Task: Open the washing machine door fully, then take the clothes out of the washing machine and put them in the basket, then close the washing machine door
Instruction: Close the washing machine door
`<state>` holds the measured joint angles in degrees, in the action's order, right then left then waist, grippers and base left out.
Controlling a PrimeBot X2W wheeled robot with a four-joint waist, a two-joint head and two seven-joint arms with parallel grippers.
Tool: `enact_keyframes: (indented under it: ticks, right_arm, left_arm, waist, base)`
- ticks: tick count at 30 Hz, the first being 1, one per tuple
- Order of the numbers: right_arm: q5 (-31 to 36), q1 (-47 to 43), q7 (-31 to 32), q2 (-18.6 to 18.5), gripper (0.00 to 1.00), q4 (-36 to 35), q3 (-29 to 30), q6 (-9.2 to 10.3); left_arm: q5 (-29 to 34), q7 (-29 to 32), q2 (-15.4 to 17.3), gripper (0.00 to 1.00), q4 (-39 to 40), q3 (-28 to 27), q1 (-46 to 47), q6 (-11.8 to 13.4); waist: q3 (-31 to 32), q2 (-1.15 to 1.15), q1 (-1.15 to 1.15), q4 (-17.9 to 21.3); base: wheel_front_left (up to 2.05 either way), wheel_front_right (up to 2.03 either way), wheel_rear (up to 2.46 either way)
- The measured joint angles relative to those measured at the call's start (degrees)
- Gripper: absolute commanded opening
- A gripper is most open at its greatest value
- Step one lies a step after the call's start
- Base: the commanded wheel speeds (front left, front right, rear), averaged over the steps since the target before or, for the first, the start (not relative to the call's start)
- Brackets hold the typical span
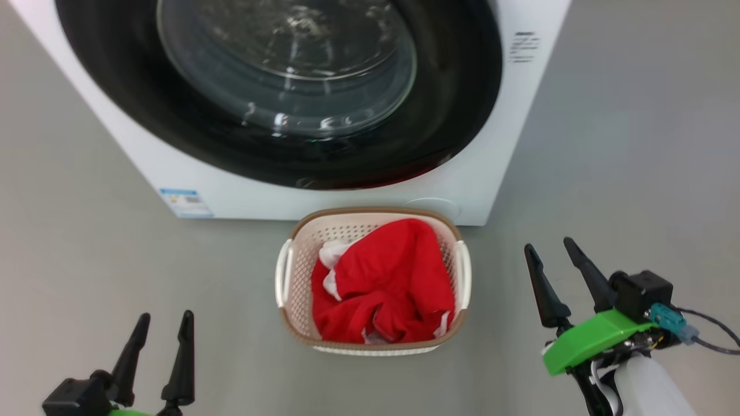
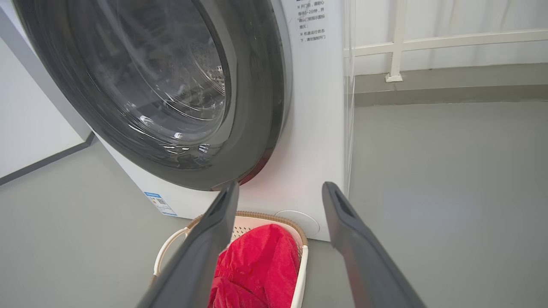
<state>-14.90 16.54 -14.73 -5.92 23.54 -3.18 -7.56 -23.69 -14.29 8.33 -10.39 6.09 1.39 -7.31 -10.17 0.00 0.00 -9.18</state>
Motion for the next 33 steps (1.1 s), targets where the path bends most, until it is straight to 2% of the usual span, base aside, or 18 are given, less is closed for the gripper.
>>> enact_keyframes:
  ticks: [11,33]
  right_arm:
    - [-0.3,-7.0,0.0,0.0,1.0,-2.3,1.6,0.0]
    - [-0.3,-14.6,0.0,-1.3,1.0,-4.6,3.0,0.0]
  left_arm:
    - [0.5,0.0,0.6,1.0,-0.3,-2.1,-2.5,0.0]
    - [2.2,0.0,0.6,1.0,0.2,-5.8,-7.2,0.0]
  waist:
    - [4.7,0.0,0.0,4.9]
    - [10.1,0.0,0.0,10.8]
  base:
    - [0.0,0.0,0.0]
    - [0.0,0.0,0.0]
